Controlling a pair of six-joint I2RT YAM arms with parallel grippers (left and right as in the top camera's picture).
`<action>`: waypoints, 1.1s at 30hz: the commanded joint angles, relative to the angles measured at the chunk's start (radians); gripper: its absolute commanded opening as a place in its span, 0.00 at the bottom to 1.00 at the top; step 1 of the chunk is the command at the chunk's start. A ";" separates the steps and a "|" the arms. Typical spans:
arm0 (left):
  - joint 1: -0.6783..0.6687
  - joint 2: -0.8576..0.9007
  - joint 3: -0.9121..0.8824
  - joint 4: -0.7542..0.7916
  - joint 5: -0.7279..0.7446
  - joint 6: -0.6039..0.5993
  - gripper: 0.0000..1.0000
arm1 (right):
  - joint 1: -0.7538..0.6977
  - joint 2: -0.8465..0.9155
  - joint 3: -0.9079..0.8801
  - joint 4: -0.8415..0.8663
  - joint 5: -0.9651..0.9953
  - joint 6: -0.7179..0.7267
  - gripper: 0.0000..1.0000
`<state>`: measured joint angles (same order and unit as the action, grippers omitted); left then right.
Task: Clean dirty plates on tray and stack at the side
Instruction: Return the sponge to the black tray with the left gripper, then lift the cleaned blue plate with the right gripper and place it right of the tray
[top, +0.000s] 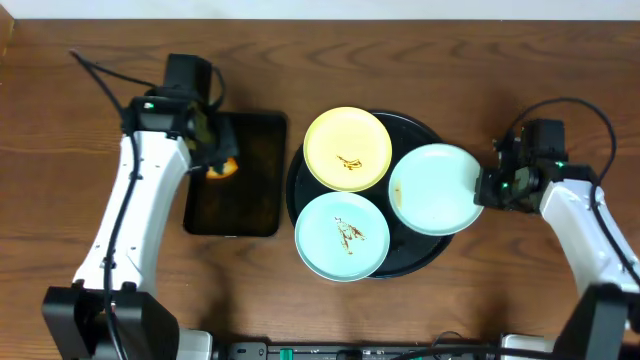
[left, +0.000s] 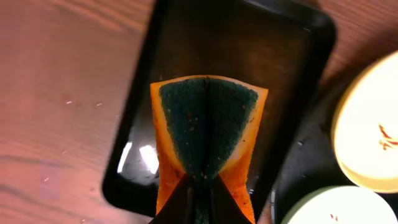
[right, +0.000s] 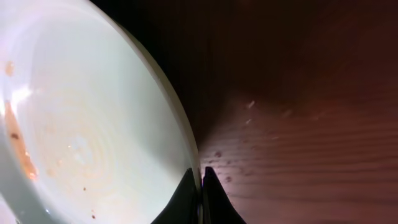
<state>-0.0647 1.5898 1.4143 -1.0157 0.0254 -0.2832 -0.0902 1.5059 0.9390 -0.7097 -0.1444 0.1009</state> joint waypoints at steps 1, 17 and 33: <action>0.042 -0.010 0.011 -0.008 -0.015 0.016 0.08 | 0.061 -0.105 0.043 -0.005 0.181 -0.001 0.01; 0.069 -0.009 0.005 -0.008 -0.014 0.016 0.08 | 0.525 -0.238 0.057 0.026 1.016 -0.002 0.01; 0.069 -0.009 0.005 -0.008 -0.014 0.016 0.08 | 0.660 -0.238 0.057 0.040 1.151 -0.006 0.01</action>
<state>-0.0002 1.5894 1.4143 -1.0210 0.0223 -0.2832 0.5640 1.2732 0.9699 -0.6754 0.9421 0.0952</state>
